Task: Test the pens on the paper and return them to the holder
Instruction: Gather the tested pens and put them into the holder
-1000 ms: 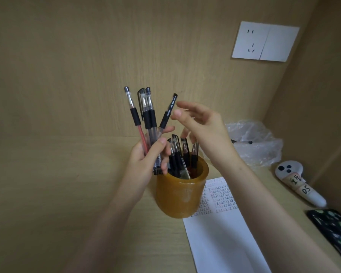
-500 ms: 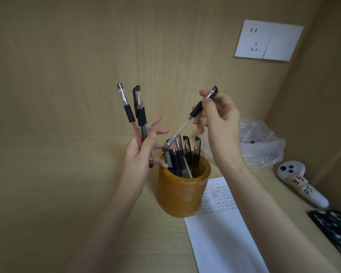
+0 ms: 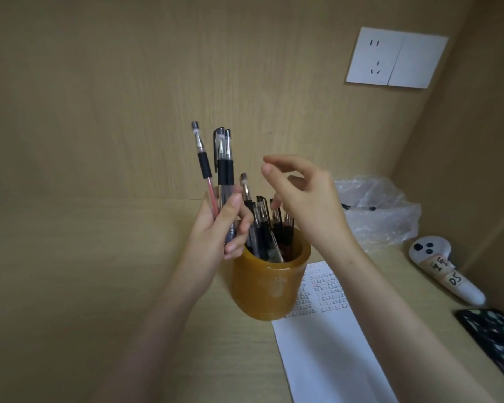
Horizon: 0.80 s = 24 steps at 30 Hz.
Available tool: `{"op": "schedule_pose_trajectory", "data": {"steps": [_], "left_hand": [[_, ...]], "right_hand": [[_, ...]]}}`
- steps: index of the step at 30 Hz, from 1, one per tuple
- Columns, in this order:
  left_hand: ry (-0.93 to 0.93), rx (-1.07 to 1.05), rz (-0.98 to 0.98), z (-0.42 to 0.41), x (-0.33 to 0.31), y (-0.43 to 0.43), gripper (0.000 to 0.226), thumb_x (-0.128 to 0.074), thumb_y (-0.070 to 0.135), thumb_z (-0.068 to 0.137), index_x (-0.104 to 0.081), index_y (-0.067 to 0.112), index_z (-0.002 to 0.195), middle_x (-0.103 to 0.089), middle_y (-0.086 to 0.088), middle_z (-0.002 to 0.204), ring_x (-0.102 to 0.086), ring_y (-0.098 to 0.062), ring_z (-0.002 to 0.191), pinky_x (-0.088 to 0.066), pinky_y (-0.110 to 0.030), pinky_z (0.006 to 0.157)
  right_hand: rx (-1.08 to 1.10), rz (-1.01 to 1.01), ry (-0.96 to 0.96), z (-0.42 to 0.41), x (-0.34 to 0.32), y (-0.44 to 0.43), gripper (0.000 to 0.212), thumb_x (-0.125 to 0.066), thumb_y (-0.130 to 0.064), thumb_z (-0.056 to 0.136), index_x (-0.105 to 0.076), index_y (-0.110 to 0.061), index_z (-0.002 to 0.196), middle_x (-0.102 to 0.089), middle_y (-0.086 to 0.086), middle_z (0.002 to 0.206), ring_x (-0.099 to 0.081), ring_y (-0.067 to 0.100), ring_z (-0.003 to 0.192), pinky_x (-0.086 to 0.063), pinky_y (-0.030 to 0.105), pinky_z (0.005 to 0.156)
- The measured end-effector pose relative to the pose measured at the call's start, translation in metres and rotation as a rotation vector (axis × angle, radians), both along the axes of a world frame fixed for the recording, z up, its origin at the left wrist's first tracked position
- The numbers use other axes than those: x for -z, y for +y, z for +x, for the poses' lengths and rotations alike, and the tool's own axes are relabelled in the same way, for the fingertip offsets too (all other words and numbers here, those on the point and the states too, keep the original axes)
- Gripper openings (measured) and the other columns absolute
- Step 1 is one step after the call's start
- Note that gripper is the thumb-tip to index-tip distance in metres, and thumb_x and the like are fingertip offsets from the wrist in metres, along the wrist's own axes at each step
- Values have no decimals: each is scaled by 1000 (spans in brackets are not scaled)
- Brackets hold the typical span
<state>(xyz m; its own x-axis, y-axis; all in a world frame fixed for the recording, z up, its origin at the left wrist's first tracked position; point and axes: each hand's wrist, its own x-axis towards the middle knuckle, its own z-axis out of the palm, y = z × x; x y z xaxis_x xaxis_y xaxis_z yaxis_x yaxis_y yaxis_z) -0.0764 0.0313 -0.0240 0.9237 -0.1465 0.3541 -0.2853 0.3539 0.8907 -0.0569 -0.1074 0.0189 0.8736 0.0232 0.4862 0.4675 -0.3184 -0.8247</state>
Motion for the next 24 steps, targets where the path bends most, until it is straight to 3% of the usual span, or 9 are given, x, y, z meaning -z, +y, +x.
{"op": "schedule_pose_trajectory", "data": {"steps": [8, 11, 12, 15, 17, 18, 21, 24], "left_hand": [[-13, 66, 51, -3, 0, -2, 20, -46, 31, 93, -50, 12, 86, -47, 3, 57, -30, -5, 36, -23, -16, 34], [-37, 60, 92, -3, 2, -3, 21, -44, 30, 89, -45, 10, 83, -48, 2, 57, -34, -6, 38, -27, -16, 35], [-62, 49, 89, -3, 2, -3, 21, -43, 29, 89, -46, 9, 86, -51, 1, 60, -39, -7, 40, -32, -17, 36], [-124, -62, 64, -2, 3, -2, 25, -44, 29, 89, -55, 12, 104, -65, -1, 79, -62, -14, 67, -52, -24, 56], [-140, -184, 80, 0, 4, 1, 29, -43, 29, 89, -57, 13, 109, -68, 0, 97, -65, -17, 90, -53, -25, 75], [-150, -232, 70, 1, 4, 3, 27, -44, 28, 89, -58, 13, 107, -68, -1, 101, -64, -16, 94, -52, -24, 77], [-151, -292, -12, 1, 2, 7, 19, -45, 25, 88, -58, 12, 95, -66, 4, 80, -58, -10, 67, -45, -18, 56], [-128, -251, 4, -1, 0, 4, 20, -44, 28, 88, -55, 12, 91, -56, 4, 58, -41, -6, 40, -31, -15, 39]], "right_hand": [[-197, 50, 38, 3, -19, 17, 36, -66, -29, 87, -61, -18, 121, -66, 6, 99, -54, 5, 56, -41, 14, 52], [-287, 102, 59, 3, -20, 19, 27, -64, -17, 89, -61, -13, 116, -65, 24, 97, -61, 17, 72, -49, 21, 54], [-300, 134, 57, 3, -19, 19, 27, -63, -14, 90, -61, -10, 116, -65, 23, 94, -63, 18, 77, -52, 23, 57], [-240, 221, -2, 1, -19, 13, 25, -58, -11, 93, -59, -4, 116, -64, 2, 85, -61, 0, 68, -44, 12, 53], [-172, 308, -29, 1, -21, 6, 22, -56, -13, 94, -57, -6, 115, -63, 0, 88, -58, -4, 64, -42, 10, 53], [-132, 314, -46, 1, -22, 2, 20, -55, -15, 95, -57, -9, 114, -64, -1, 90, -60, -3, 67, -43, 10, 55], [-76, 204, -50, 1, -18, -2, 19, -57, -20, 94, -57, -15, 112, -67, 1, 92, -66, 9, 80, -47, 16, 59], [-51, 7, -105, 0, -2, 1, 25, -58, -21, 94, -53, -19, 118, -65, 9, 85, -65, 28, 80, -54, 42, 68]]}}
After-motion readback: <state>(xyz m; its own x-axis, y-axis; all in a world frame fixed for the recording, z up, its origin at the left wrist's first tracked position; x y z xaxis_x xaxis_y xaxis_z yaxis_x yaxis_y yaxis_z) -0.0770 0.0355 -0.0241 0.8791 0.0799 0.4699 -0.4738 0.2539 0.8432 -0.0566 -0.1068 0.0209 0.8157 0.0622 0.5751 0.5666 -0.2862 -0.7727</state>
